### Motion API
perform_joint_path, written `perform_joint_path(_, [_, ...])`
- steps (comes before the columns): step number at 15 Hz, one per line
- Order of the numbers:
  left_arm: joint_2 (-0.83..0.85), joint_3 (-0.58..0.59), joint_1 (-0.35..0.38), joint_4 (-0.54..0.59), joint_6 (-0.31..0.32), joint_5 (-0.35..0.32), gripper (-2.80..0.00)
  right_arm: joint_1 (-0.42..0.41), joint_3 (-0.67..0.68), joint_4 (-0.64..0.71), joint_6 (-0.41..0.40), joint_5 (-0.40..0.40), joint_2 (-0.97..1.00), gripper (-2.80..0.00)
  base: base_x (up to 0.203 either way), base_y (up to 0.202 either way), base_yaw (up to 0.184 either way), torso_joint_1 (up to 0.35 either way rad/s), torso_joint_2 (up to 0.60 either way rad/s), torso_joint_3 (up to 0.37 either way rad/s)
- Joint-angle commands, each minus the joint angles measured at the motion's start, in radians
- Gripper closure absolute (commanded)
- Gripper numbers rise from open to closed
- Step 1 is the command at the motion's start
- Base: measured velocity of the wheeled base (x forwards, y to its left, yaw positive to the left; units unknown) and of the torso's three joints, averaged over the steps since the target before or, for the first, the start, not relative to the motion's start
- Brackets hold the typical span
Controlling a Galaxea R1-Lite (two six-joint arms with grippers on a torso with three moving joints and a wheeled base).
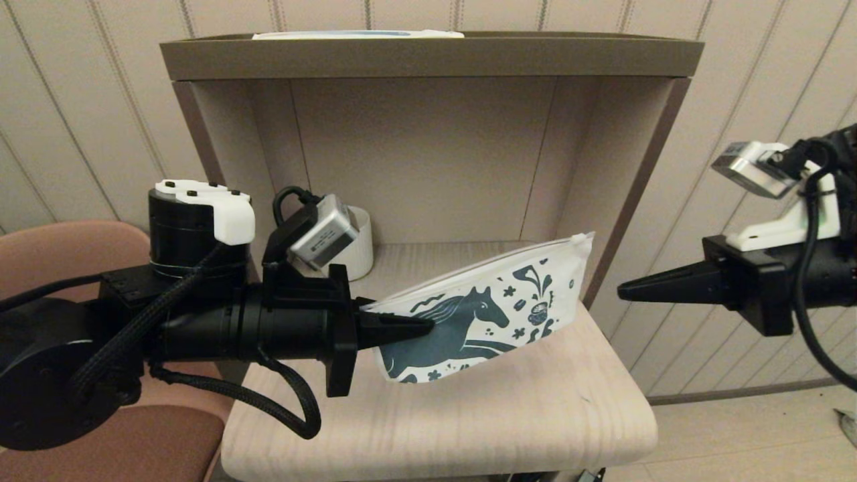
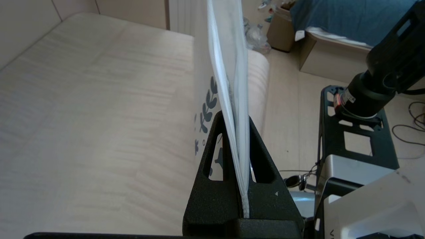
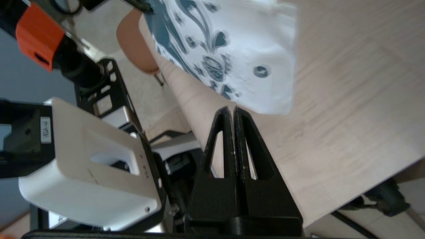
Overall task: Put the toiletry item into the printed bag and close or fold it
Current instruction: Hand it to the other hand
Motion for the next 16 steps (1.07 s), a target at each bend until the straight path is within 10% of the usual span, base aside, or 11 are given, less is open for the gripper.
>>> perform_joint_path(1, [-0.004, -0.001, 0.001, -0.003, 0.001, -0.004, 0.0, 0.003, -0.005, 0.001, -0.014, 0.007, 0.028, 0.0, 0.0, 0.0, 0.0, 0.0, 0.0, 0.0])
perform_joint_path(13, [0.008, -0.014, 0.003, 0.011, -0.087, -0.127, 0.0, -0.01, -0.063, -0.022, -0.056, 0.085, 0.104, 0.0, 0.0, 0.0, 0.0, 0.0, 0.0, 0.0])
perform_joint_path(14, [0.008, -0.016, 0.007, 0.01, -0.105, -0.138, 0.0, -0.013, -0.056, -0.022, -0.062, 0.084, 0.099, -2.55, 0.0, 0.0, 0.0, 0.0, 0.0, 0.0])
perform_joint_path(16, [0.012, -0.019, 0.018, 0.01, -0.114, -0.156, 0.0, -0.017, -0.051, -0.022, -0.074, 0.088, 0.093, -2.8, 0.0, 0.0, 0.0, 0.0, 0.0, 0.0])
